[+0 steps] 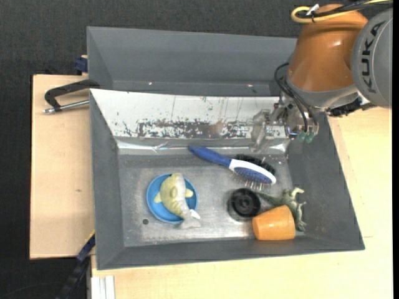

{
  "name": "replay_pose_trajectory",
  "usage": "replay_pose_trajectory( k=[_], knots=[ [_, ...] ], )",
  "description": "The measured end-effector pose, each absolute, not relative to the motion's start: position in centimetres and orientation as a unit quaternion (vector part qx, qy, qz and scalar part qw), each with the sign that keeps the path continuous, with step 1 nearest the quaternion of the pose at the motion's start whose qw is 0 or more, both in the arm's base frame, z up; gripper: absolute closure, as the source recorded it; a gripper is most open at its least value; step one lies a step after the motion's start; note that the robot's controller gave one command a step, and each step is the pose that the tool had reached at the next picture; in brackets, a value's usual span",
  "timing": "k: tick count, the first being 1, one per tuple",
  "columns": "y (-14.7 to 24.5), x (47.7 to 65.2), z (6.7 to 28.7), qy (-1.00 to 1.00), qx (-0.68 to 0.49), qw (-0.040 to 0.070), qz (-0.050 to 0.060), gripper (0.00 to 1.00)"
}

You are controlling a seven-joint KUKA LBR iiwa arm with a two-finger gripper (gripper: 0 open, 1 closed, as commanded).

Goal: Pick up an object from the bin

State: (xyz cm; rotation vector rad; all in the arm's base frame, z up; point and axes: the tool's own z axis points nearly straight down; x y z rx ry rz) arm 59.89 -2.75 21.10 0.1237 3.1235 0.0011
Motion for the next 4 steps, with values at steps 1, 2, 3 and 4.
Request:
replay_pose_trajectory(
  k=[1, 2, 3, 4],
  knots=[
    [-2.7, 59.7, 20.6, 0.999, 0.039, 0.003, 0.000, 0.00],
    [-4.9, 59.2, 8.3, 0.998, 0.057, -0.004, 0.000, 0.00],
    [-4.9, 59.6, 9.0, 0.998, 0.056, 0.005, 0.000, 1.00],
    [-4.9, 58.8, 21.2, 1.000, 0.029, 0.007, 0.000, 1.00]
  ],
)
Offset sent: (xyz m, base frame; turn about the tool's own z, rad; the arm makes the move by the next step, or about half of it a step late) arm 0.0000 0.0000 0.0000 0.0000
